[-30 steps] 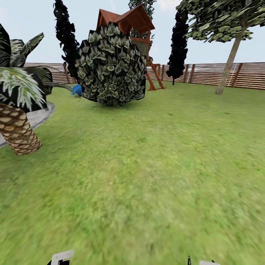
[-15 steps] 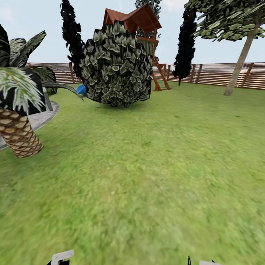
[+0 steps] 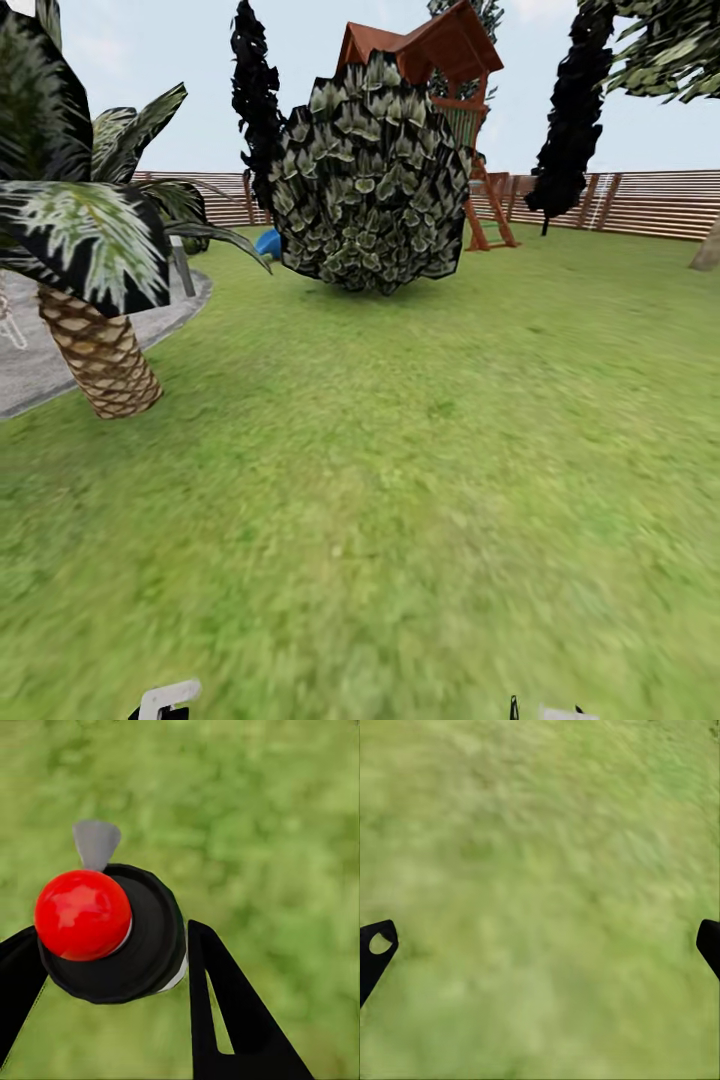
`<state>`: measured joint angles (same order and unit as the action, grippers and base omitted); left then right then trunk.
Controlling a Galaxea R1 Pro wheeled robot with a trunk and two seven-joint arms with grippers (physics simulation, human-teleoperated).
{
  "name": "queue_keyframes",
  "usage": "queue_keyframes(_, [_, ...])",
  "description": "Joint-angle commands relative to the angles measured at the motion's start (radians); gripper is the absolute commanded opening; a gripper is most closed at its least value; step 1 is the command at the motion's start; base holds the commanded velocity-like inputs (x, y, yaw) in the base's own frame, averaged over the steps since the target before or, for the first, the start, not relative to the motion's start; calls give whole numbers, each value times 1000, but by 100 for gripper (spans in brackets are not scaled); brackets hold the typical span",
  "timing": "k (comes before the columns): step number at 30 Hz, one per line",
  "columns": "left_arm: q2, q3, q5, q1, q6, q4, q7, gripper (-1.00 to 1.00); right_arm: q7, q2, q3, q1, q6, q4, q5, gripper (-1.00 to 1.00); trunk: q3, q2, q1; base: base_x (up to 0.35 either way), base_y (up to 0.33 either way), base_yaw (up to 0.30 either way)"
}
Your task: Pick up the pesticide atomizer in the garden and spray insectifuge to fully cover both potted plants in the garden.
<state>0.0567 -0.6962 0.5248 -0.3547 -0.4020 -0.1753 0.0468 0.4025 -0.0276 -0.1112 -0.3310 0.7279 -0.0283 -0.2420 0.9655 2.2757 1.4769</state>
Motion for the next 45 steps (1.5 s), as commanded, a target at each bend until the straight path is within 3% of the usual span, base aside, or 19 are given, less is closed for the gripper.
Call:
queue_keyframes(1, [0,-5,11,-1,-4,2,5,-100,4,0,-8,0,2,1,-11,100,1,0,0,336,0,229])
queue_keyframes(45, [0,-5,11,-1,-4,2,5,-100,4,0,-8,0,2,1,-11,100,1,0,0,336,-35,9])
